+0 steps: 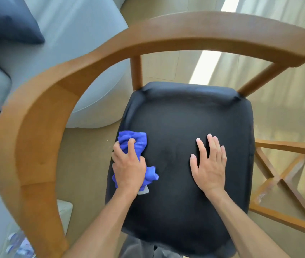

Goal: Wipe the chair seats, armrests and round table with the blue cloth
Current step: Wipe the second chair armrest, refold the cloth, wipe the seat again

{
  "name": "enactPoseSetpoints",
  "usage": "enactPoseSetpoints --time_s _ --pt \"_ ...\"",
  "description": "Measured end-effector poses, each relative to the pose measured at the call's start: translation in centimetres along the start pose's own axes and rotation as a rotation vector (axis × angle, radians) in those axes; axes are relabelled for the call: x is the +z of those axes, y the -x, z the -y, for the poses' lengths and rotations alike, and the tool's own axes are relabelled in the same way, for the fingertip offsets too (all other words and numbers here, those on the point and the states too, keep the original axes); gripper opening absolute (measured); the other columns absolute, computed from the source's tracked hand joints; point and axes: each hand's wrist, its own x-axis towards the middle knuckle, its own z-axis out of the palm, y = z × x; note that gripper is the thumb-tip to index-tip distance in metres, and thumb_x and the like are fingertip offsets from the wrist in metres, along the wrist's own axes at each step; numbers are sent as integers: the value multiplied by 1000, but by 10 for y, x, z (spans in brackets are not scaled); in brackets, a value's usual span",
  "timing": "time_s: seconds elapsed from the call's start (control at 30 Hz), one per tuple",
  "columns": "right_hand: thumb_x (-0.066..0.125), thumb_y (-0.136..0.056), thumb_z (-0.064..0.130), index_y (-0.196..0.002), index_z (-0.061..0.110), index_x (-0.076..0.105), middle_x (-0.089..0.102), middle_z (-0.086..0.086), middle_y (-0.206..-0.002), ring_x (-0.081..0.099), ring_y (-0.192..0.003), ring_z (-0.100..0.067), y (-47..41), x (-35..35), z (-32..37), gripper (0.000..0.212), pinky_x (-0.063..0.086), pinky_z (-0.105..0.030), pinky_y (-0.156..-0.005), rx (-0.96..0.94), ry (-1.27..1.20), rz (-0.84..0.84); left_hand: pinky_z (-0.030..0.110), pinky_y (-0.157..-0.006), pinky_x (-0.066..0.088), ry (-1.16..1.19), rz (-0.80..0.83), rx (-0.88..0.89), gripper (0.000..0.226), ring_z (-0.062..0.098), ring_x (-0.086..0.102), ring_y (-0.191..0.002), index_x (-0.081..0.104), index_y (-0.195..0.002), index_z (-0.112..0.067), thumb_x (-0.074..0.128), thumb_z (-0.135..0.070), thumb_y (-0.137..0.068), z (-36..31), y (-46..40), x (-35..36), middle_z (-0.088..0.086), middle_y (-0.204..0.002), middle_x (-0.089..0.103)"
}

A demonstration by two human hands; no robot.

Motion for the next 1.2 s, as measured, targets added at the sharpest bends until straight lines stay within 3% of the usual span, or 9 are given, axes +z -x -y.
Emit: enactPoseSetpoints --time_s 0.17,0.37,0.5,0.57,0.67,0.87,1.0,1.1,1.2 --pt "45 -91 22 -128 -1 57 44 -28 -140 42 -131 -44 0 -25 31 45 35 -56 -108 42 -36 28 40 -78 45 45 157 -156 46 30 43 -104 34 -135 -24 45 -42 -94 0 53 -10 10 -133 24" --pt "67 -72 31 -124 14 62 56 -19 -129 61 -103 -34 47 -43 146 55 52 -41 -78 -203 -240 185 32 -78 30 564 42 -364 29 22 46 -88 45 -78 -27 30 -43 -97 10 3 -56 9 -114 46" --pt "79 -54 57 -132 21 58 45 -31 -139 60 -107 -39 66 -27 203 88 54 -41 -77 -82 -111 384 31 -91 33 394 77 -2 25 20 46 -112 58 -93 -22 34 -26 -99 12 -53 -82 6 -127 48" --pt "87 -50 48 -129 22 61 48 -31 -136 62 -105 -39 60 -21 214 88 54 -41 -75 -53 -111 434 34 -112 24 155 219 282 33 20 24 -141 55 -126 -25 35 -24 -100 10 -76 -80 2 -150 32" --pt "79 -58 12 -119 22 67 54 -29 -129 63 -90 -35 53 -9 198 63 52 -38 -67 -136 -167 336 38 -119 11 -156 364 539 47 18 -3 -148 31 -147 -35 36 -31 -100 2 -98 -70 -2 -162 1" --pt "52 -74 12 -112 25 54 41 -16 -135 46 -84 -28 127 3 130 41 36 -34 -65 -979 -171 370 45 -120 13 -445 394 741 69 22 -17 -147 3 -152 -40 41 -53 -95 8 -113 -45 1 -160 -20" --pt "24 -91 9 -109 28 54 47 -11 -132 45 -82 -26 115 3 117 40 36 -33 -65 -1147 -158 353 43 -118 18 -439 369 772 79 21 -19 -146 1 -151 -41 48 -58 -90 14 -116 -40 -1 -159 -22" --pt "32 -85 5 -114 28 55 49 -12 -135 49 -85 -30 58 5 140 44 39 -36 -67 -1098 -146 310 44 -113 27 -428 361 765 80 21 -16 -147 5 -151 -43 52 -59 -88 12 -118 -41 -2 -160 -20" --pt "51 -75 7 -117 23 59 54 -16 -130 50 -84 -32 17 10 174 46 41 -41 -66 -685 -175 258 46 -109 33 -408 352 753 81 21 -14 -147 10 -151 -42 56 -57 -87 11 -118 -40 -2 -160 -17"
